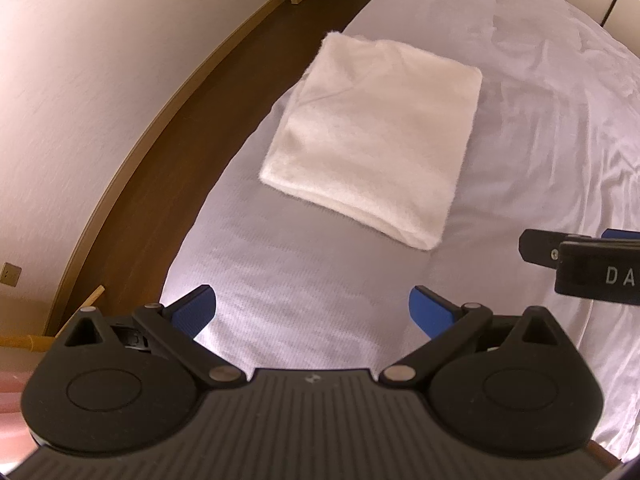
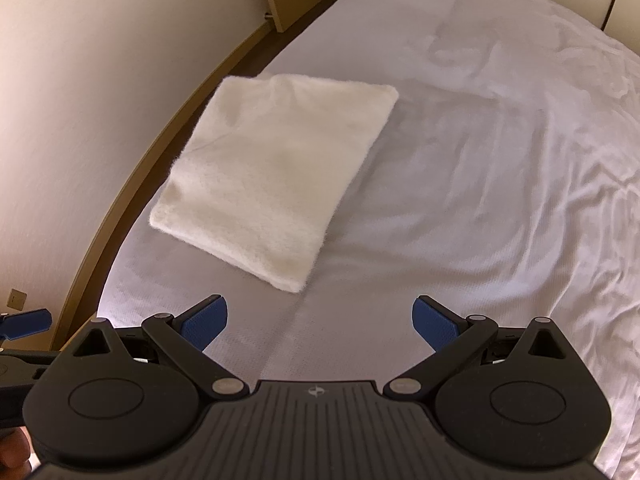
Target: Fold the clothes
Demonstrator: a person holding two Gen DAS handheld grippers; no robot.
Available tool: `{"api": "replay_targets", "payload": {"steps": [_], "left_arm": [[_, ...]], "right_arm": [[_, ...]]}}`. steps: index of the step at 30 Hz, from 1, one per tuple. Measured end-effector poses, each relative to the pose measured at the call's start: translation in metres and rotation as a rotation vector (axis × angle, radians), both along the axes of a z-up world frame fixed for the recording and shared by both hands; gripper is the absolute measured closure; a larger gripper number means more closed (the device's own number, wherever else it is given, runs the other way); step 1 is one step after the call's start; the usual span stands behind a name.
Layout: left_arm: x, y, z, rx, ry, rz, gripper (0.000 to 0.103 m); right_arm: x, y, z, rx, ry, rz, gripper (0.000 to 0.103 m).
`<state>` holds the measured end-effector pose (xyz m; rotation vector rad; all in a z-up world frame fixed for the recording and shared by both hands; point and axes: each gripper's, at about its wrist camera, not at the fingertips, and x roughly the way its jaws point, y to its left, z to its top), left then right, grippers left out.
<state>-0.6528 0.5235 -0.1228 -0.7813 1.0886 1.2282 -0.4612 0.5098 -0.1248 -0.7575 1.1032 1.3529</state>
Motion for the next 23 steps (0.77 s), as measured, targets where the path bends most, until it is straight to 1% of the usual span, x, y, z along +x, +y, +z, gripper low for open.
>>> {"api": "replay_targets", "payload": {"steps": [13,23], "left_arm": [[-0.004,0.015,-0.007,-0.013,-0.004,-0.020,0.001],[-0.004,0.032,-0.013,-0.006,-0.010,-0.072,0.001]], "right_arm": [[-0.004,0.011,-0.004,-0.024,-0.010,-0.022,0.001],[-0.006,0.017,-0.005,-0.028,-0.020,-0.056,0.001]]}}
